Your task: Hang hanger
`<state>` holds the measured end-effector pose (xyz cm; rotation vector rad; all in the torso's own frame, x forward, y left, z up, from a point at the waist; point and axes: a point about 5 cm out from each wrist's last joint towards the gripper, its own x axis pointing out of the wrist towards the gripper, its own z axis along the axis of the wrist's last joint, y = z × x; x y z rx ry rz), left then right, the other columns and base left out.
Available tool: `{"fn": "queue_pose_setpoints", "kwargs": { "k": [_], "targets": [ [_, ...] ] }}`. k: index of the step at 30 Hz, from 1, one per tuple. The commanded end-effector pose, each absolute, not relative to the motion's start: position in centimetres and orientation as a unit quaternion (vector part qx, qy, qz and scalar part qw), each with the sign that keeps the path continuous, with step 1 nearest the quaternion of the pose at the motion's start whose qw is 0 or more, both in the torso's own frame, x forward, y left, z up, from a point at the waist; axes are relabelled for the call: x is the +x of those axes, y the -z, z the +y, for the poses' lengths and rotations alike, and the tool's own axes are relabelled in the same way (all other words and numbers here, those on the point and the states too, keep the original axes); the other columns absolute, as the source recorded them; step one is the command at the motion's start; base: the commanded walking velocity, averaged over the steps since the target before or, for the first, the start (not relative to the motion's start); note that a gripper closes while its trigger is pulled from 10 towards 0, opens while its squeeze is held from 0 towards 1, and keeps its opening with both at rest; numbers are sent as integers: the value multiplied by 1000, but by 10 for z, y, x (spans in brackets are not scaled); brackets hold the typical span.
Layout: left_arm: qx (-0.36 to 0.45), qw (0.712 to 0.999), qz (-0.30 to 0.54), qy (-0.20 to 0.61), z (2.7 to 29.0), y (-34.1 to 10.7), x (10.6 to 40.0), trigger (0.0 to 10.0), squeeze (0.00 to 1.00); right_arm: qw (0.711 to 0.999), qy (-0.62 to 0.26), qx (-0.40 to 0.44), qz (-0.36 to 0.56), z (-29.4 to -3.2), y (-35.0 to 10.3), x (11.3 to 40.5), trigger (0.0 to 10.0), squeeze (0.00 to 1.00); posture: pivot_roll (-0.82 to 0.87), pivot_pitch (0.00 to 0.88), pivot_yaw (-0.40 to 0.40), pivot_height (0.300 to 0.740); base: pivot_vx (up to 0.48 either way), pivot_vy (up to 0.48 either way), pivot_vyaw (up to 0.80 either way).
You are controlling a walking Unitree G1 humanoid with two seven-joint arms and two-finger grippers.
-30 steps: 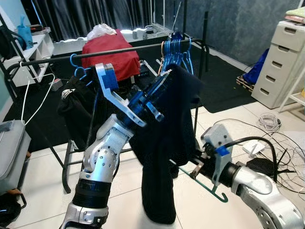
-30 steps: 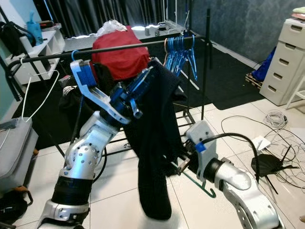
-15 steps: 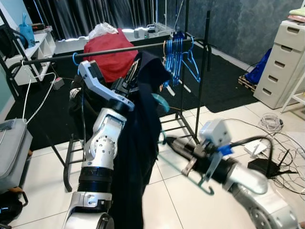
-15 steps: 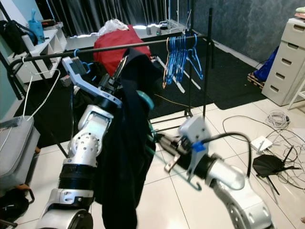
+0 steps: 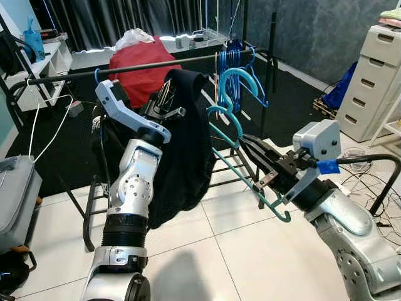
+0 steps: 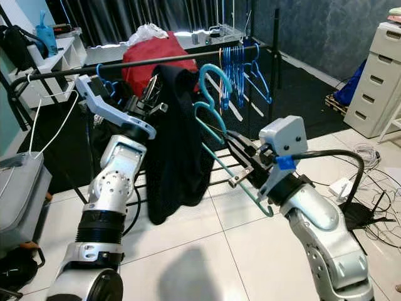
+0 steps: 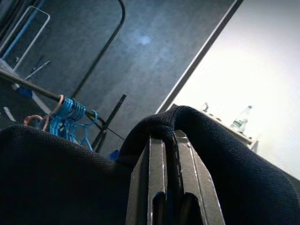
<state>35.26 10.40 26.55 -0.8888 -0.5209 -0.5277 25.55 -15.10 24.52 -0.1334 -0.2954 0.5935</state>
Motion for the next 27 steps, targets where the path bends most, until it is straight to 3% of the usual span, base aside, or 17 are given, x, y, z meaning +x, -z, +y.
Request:
{"fn": "queue_pose_setpoints", "kwargs": {
  "k": [1,2,3,10,23,27],
  "targets": [
    [-432,794,-268,334,92,-273,334,10000,0,948,-262,-60,-168,-160,-253,259,10000,0,-249,0,73,740,0,0,0],
    [-432,794,-268,334,92,-273,334,10000,0,948,-262,-60,-168,-160,-253,259,10000,0,-249,0,73,740,0,0,0],
    [-436,773,-271,373,84,-275,324,10000,0,948,-263,-59,-169,-159,-254,261,10000,0,-249,0,72,740,0,0,0],
    [-430,714,-254,489,61,-273,294,10000,0,949,-256,-62,-175,-160,-260,266,10000,0,-250,0,70,740,0,0,0],
    [-435,694,-196,539,38,-256,273,10000,0,946,-259,-69,-184,-156,-263,270,10000,0,-242,0,69,740,0,0,0],
    [-445,728,-172,492,27,-251,281,10000,0,939,-285,-76,-175,-147,-259,270,10000,0,-246,0,70,740,0,0,0]
  ]
}}
